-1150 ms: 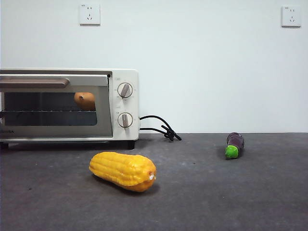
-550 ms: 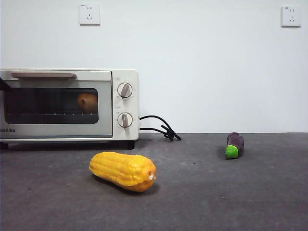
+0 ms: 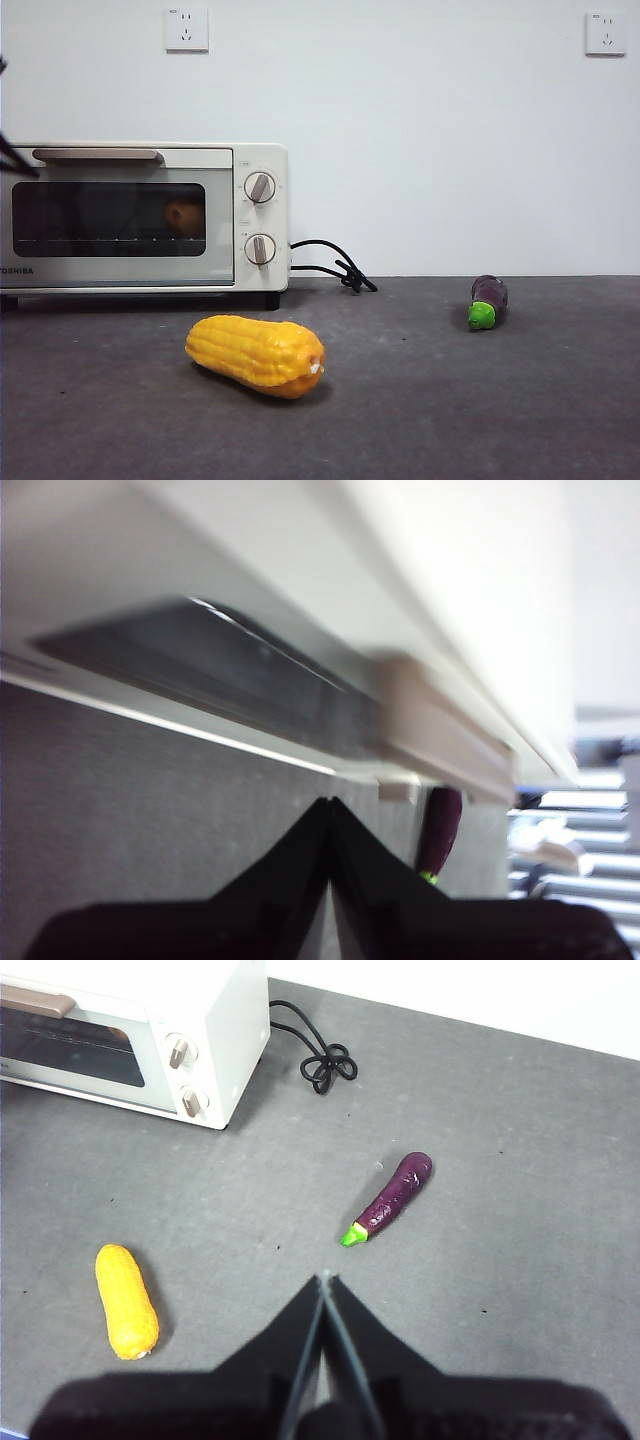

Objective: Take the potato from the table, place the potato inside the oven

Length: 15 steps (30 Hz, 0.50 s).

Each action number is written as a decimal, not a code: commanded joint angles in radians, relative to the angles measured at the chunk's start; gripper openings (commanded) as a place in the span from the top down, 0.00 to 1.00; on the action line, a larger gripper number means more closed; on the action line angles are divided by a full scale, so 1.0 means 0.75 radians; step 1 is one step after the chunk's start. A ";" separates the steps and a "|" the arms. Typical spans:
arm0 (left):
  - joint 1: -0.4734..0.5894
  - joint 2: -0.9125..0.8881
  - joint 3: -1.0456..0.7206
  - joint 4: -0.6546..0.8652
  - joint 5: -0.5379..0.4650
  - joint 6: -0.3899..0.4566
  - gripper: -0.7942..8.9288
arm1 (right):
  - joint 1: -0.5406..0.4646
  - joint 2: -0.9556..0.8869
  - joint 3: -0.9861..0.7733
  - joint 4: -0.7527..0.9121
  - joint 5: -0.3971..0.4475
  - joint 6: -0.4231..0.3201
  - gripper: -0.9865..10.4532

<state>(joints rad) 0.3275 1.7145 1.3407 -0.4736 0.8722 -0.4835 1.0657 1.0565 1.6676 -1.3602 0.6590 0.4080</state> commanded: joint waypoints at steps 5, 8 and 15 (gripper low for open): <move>-0.117 -0.313 -0.005 -0.126 -0.132 0.249 0.93 | 0.002 0.001 -0.008 -0.028 0.009 0.014 0.91; -0.189 -0.465 -0.005 -0.175 -0.178 0.305 0.92 | 0.002 0.001 -0.008 -0.028 0.009 0.014 0.91; -0.384 -0.794 -0.005 -0.251 -0.176 0.369 0.92 | 0.001 0.001 -0.008 -0.028 0.010 0.014 0.91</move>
<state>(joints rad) 0.0498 1.1404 1.3407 -0.6548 0.7403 -0.2344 1.0657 1.0561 1.6676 -1.3602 0.6590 0.4080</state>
